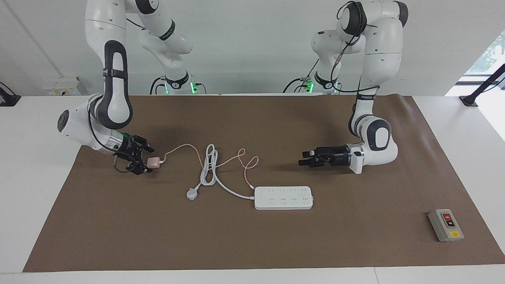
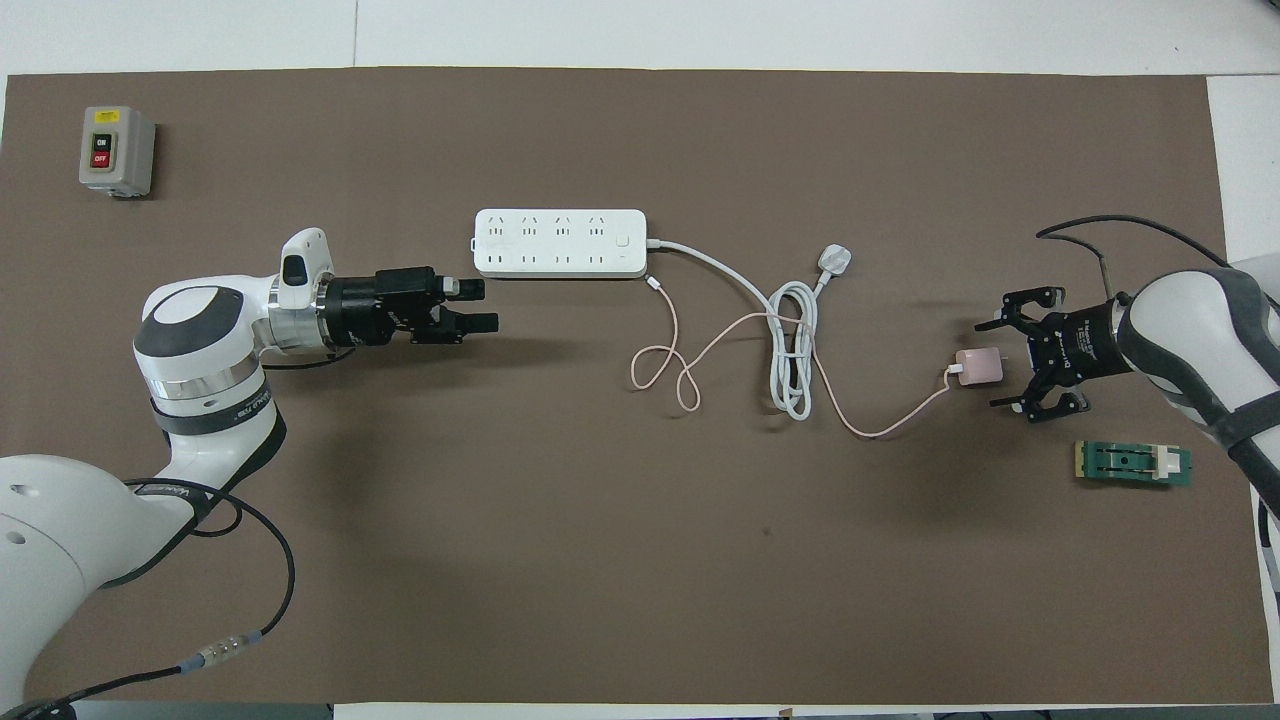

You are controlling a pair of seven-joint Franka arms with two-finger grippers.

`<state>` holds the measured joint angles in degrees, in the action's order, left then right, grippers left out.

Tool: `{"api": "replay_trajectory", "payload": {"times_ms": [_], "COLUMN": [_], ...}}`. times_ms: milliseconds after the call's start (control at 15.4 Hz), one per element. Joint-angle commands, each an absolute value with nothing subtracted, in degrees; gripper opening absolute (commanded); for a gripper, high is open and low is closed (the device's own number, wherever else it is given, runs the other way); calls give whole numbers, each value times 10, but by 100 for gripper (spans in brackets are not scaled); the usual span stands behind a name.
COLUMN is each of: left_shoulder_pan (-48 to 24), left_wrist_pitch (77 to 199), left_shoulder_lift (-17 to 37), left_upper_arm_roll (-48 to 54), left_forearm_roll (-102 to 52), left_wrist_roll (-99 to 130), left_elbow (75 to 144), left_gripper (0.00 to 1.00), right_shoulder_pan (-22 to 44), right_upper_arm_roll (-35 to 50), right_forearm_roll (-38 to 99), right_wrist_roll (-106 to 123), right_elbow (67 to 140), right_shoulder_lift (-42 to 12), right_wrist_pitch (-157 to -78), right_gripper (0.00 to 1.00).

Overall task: Plug charger into power strip
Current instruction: 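Close the right gripper on the pink charger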

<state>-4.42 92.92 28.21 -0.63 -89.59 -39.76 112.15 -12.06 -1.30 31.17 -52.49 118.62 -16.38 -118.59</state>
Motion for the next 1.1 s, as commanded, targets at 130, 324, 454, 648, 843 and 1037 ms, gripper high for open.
{"api": "replay_trajectory", "payload": {"times_ms": [130,324,454,648,843,1037], "left_shoulder_pan": [-68,-74,-74,-74,-76,-78], "left_wrist_pitch": [966,967,975,983,984,984], "left_shoulder_lift": [282,282,282,282,283,283], "left_upper_arm_roll": [-11,-11,-11,-11,-11,-11], "left_forearm_roll": [-906,-907,-907,-908,-914,-916], "left_wrist_roll": [-396,-373,-372,-371,-369,-368], "left_elbow": [1106,1109,1108,1111,1111,1110], "left_gripper": [100,100,100,100,100,100], "right_shoulder_pan": [-134,-139,-139,-143,-143,-142], "right_upper_arm_roll": [-10,-10,-10,-10,-10,-10], "right_forearm_roll": [341,343,344,352,354,354], "right_wrist_roll": [-487,-483,-483,-473,-473,-473], "right_elbow": [1179,1179,1180,1182,1185,1185], "right_shoulder_lift": [-171,-171,-171,-171,-173,-179], "right_wrist_pitch": [-1180,-1182,-1183,-1183,-1185,-1187], "right_gripper": [100,100,93,87,85,80]}}
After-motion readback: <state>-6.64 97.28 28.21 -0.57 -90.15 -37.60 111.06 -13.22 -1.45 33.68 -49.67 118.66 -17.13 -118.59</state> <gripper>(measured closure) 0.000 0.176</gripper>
